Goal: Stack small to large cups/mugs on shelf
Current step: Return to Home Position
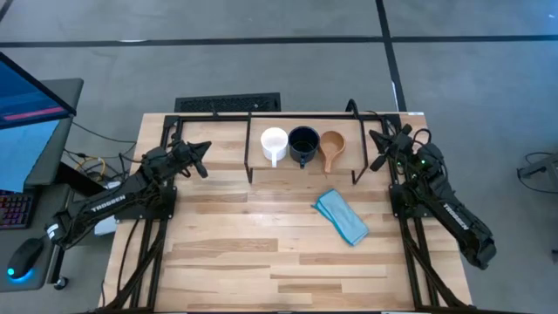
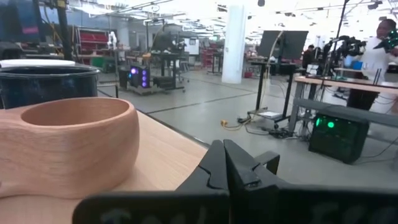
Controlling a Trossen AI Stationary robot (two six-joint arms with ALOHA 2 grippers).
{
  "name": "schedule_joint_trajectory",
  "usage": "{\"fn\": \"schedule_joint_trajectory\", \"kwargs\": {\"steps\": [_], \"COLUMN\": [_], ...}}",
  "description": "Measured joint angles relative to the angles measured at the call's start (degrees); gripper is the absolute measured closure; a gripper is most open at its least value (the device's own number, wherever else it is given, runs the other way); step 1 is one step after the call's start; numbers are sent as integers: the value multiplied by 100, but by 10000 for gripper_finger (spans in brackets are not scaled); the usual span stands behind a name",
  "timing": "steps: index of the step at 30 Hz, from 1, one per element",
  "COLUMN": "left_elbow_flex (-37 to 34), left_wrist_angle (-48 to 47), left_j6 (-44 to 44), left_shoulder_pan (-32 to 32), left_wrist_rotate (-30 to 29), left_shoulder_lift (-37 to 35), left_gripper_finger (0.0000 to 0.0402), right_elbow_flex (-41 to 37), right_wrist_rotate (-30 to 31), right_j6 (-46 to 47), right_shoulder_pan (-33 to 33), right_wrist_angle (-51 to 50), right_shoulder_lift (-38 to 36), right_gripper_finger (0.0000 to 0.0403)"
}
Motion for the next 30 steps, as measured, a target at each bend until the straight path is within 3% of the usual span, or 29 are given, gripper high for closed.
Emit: {"fn": "schedule_joint_trajectory", "kwargs": {"steps": [7, 14, 21, 24, 30], "left_elbow_flex": [-4, -11, -15, -11, -11], "left_wrist_angle": [20, -111, -1186, -1093, -1204], "left_j6": [12, 146, 61, 95, 120], "left_shoulder_pan": [0, 0, 0, 0, 0], "left_wrist_rotate": [-55, -33, -128, 147, 22], "left_shoulder_lift": [-175, -921, -1777, -1815, -1799], "left_gripper_finger": [402, 402, 402, 402, 402], "right_elbow_flex": [-1, -1, -1, -1, -1], "right_wrist_rotate": [-1, -37, -100, -219, -463], "right_j6": [-89, -87, 2, 35, 48], "right_shoulder_pan": [1, 2, 11, 11, 9], "right_wrist_angle": [-2, 28, 297, 338, 65], "right_shoulder_lift": [0, 0, 0, 0, 0], "right_gripper_finger": [401, 401, 401, 401, 401]}}
